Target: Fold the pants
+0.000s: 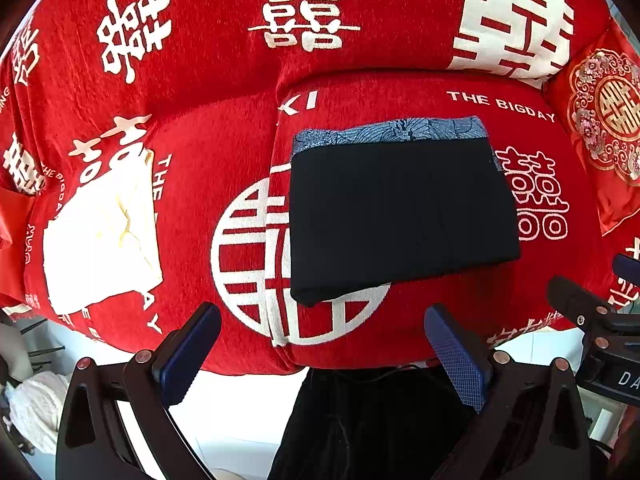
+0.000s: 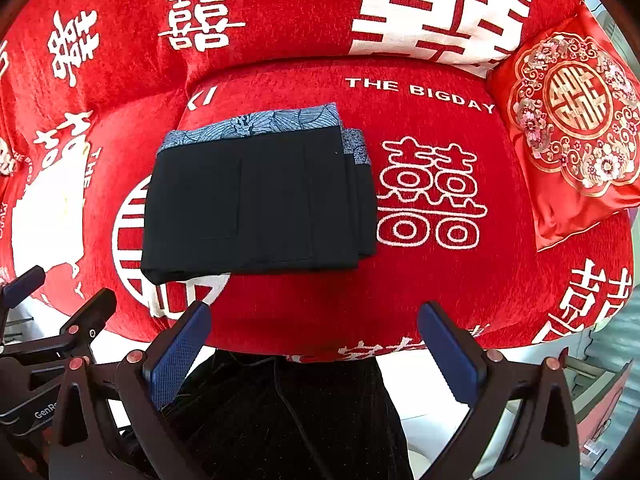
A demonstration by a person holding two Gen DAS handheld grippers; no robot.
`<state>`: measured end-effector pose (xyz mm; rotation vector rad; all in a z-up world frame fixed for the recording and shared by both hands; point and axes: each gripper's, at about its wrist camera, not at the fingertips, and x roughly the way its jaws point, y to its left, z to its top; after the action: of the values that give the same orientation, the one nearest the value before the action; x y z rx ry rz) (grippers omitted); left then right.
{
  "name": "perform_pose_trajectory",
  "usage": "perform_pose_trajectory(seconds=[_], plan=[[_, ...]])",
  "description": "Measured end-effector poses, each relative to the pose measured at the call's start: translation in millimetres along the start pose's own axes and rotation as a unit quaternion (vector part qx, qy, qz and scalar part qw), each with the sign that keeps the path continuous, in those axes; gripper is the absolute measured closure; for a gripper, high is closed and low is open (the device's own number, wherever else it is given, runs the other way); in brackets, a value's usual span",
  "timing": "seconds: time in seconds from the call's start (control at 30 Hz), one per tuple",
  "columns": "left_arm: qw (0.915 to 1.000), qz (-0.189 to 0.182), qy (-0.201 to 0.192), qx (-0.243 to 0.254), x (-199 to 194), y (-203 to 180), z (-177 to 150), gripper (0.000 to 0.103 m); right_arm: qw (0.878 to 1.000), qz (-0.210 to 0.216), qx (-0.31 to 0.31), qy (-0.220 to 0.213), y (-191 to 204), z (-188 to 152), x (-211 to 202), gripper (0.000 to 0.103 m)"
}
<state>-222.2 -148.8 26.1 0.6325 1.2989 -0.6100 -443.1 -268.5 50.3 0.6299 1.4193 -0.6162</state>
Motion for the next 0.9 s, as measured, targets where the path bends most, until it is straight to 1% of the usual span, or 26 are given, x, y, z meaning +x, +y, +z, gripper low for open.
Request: perform_pose_trajectory(seconds=[0.9], plan=[[1.0000,0.003,-0.002,0.004,-1.4,-2.1,0.2,0.001,1.000,0.001,-0.008,0.002,1.5,1.8,0.2,0.000]])
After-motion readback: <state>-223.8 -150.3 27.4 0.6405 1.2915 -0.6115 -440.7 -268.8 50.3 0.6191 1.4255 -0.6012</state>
